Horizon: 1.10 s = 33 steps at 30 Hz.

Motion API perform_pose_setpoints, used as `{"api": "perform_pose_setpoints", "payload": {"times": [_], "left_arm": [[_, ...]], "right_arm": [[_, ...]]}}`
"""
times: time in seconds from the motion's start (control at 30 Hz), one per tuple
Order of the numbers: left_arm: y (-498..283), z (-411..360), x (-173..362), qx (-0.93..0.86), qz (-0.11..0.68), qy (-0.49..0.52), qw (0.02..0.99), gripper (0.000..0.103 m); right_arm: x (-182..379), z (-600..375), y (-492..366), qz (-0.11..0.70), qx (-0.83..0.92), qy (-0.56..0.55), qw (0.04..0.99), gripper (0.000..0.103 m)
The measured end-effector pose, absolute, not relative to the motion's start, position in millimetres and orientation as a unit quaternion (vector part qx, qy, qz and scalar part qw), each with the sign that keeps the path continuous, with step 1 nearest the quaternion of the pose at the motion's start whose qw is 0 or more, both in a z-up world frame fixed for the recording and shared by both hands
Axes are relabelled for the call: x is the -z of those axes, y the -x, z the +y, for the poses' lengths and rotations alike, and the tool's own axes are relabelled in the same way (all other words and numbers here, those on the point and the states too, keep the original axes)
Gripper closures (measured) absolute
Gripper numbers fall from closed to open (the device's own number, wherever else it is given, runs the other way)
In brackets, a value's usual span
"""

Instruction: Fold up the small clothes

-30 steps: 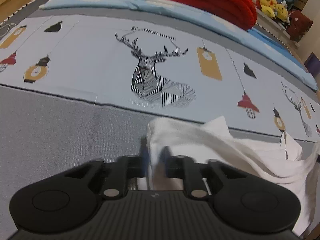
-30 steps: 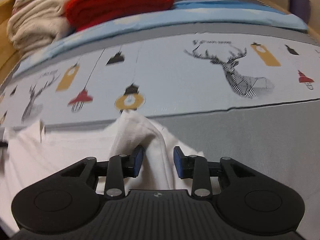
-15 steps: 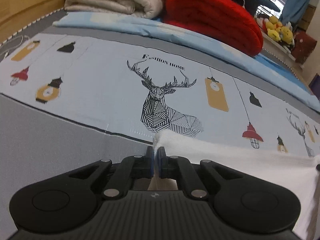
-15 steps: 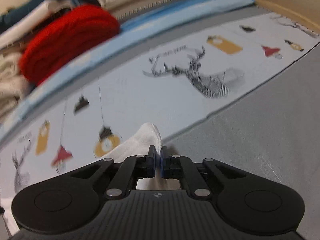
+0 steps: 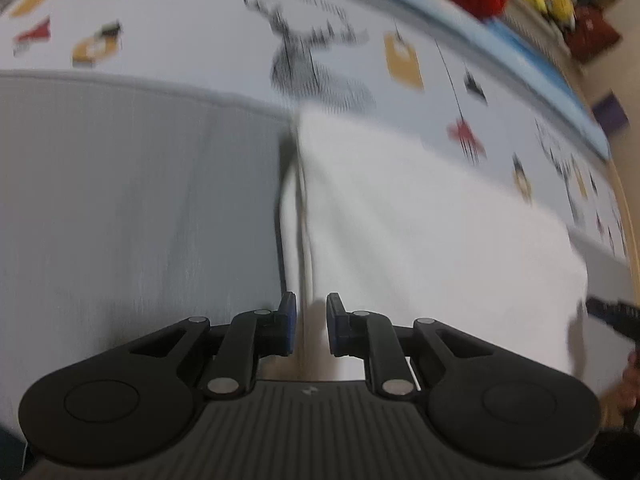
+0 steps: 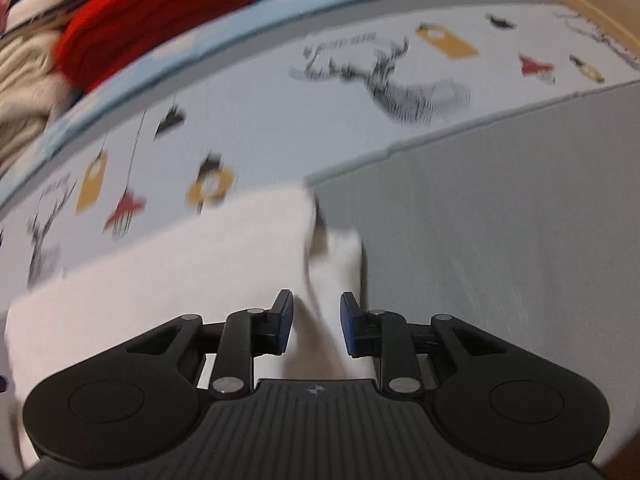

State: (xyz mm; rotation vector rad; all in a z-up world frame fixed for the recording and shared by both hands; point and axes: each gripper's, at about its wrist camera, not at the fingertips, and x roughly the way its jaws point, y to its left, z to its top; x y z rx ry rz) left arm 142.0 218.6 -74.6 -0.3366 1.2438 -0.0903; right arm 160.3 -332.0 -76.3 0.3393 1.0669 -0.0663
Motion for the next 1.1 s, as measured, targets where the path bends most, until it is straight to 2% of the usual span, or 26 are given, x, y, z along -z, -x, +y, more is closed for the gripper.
{"api": "perform_pose_setpoints", "payload": {"times": [0.07,0.27,0.43,0.5,0.53,0.6,0.63,0.7,0.77,0.83,0.87,0.97,1.03,1.1], "left_arm": [[-123.1,215.9,77.0,0.052,0.589,0.156,0.791,0.079],[-96.2,210.5,87.0,0.037,0.593,0.131,0.793,0.079],[-91.5,209.2,91.0,0.04,0.599,0.143,0.787,0.08],[-89.3,205.1,91.6,0.04,0.6,0.128,0.788,0.087],[-87.4,203.7,92.1,0.039,0.602,0.121,0.789,0.097],[-84.5,206.4,89.6,0.035,0.594,0.123,0.794,0.1],[-82.6,211.6,84.2,0.029,0.581,0.135,0.802,0.1],[-78.4,223.2,78.7,0.022,0.568,0.165,0.806,0.1],[-77.6,222.8,85.6,0.016,0.586,0.151,0.796,0.1],[-79.7,217.4,92.8,0.023,0.605,0.133,0.784,0.098],[-80.9,216.4,93.9,0.019,0.608,0.128,0.783,0.094],[-85.4,228.5,84.0,-0.005,0.579,0.163,0.799,0.093],[-88.4,236.1,73.9,-0.014,0.555,0.18,0.812,0.093],[-91.6,239.0,69.3,-0.007,0.546,0.199,0.813,0.088]], "right_arm": [[75.6,-332.7,-140.1,0.519,0.026,-0.158,0.84,0.076],[83.5,-334.0,-94.4,0.534,0.026,-0.155,0.831,0.076],[102.0,-334.9,-80.9,0.561,0.043,-0.142,0.815,0.076],[102.6,-336.4,-78.3,0.562,0.041,-0.147,0.813,0.076],[102.1,-335.9,-76.2,0.561,0.04,-0.147,0.814,0.08],[100.5,-332.8,-73.3,0.559,0.029,-0.145,0.816,0.097],[97.5,-332.1,-71.9,0.552,0.029,-0.144,0.821,0.098],[88.0,-335.5,-69.1,0.528,0.039,-0.15,0.835,0.099],[84.3,-342.4,-66.5,0.518,0.056,-0.174,0.836,0.099],[92.7,-342.5,-68.5,0.541,0.065,-0.166,0.822,0.098],[98.4,-339.6,-69.9,0.556,0.065,-0.155,0.814,0.098],[97.8,-330.7,-76.2,0.569,0.061,-0.11,0.812,0.094],[77.5,-330.2,-79.0,0.535,0.065,-0.09,0.837,0.09],[55.2,-334.6,-81.1,0.493,0.055,-0.093,0.863,0.089]]}}
